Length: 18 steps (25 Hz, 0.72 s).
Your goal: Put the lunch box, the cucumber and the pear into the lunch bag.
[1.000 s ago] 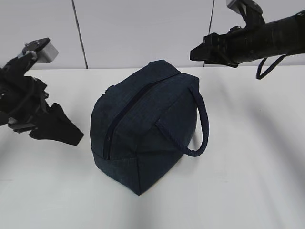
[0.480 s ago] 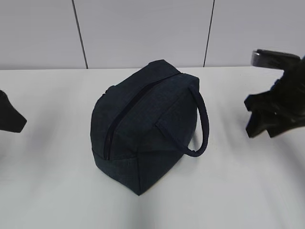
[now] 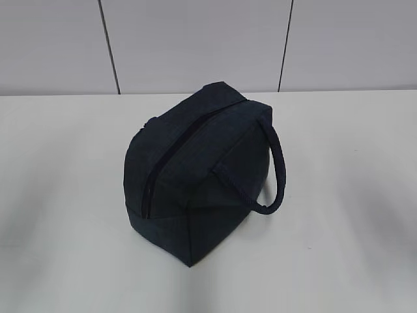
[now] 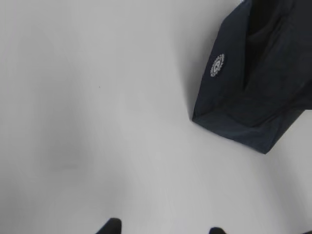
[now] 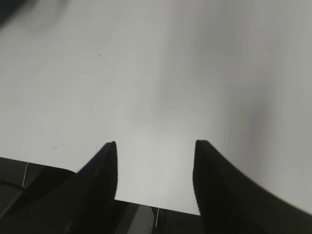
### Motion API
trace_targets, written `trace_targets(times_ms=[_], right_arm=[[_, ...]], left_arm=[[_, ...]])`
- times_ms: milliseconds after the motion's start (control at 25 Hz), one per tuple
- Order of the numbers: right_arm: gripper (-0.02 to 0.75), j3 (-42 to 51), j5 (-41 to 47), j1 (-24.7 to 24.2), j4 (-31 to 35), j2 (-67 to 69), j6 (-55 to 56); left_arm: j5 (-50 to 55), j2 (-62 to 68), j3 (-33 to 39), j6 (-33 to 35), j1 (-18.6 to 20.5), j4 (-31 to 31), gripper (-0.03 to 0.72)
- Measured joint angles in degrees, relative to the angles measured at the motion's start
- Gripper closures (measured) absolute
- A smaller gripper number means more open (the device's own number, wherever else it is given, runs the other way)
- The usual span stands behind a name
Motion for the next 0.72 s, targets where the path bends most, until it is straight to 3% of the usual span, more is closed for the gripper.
trace_targets(times_ms=[240,480,720], right_arm=[[0.346,2.9,3.8,0.0,-2.2,-16.1,5.5],[0.346,4.0,11.1,0.0,-3.9,-26.3,6.1],[0.347,9.3,15.9,0.0,-6.4,-35.7,6.2]], left_arm=[[5.2,-10.7,0.4,-1.3,0.0,2.5,0.362],[10.7,-19.1,0.5,-3.1,0.0,10.6,0.362],[11.8,-25.9,4.8,-3.4,0.0,13.3,0.362]])
